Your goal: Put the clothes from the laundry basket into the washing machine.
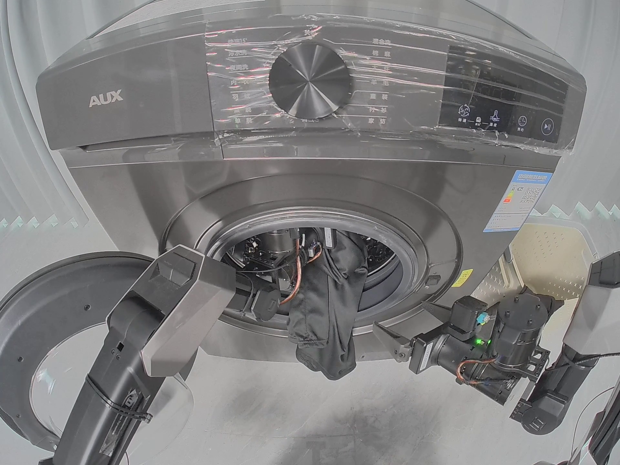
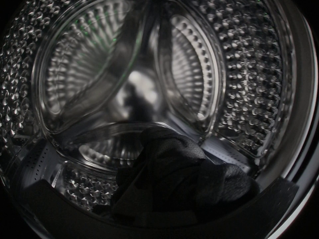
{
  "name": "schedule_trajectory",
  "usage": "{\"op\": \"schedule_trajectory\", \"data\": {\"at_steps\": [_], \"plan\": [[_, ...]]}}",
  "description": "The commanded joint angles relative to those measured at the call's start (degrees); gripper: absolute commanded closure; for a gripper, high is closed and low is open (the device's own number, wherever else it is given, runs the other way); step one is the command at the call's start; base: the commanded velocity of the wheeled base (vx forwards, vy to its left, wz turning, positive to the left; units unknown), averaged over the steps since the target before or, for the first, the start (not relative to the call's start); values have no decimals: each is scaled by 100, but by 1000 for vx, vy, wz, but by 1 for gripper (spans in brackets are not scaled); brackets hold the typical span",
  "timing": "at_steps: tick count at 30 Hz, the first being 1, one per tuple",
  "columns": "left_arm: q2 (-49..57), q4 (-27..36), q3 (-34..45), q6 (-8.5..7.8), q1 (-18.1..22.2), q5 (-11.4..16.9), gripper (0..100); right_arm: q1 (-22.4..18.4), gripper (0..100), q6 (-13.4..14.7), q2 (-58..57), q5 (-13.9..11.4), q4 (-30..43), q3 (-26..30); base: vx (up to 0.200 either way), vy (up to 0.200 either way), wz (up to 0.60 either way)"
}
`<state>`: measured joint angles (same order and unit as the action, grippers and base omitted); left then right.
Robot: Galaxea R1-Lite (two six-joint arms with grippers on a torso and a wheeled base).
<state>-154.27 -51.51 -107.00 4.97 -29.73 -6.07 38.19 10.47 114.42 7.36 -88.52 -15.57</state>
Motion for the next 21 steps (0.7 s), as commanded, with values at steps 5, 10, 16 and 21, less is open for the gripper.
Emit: {"op": "schedule_trajectory", "data": {"at_steps": [5, 10, 16, 21], "plan": [[-235, 35, -304, 39, 126, -140, 100, 4, 0, -1, 10, 2, 1, 10, 0, 0, 0], [-138, 9, -76, 118, 90, -140, 0, -5, 0, -1, 10, 2, 1, 36, 0, 0, 0], [635, 167, 1322, 83, -59, 9, 0, -5, 0, 8, 1, -7, 1, 71, 0, 0, 0], [934, 255, 2025, 65, -235, 273, 0, 4, 0, 8, 10, -7, 1, 80, 0, 0, 0]]}}
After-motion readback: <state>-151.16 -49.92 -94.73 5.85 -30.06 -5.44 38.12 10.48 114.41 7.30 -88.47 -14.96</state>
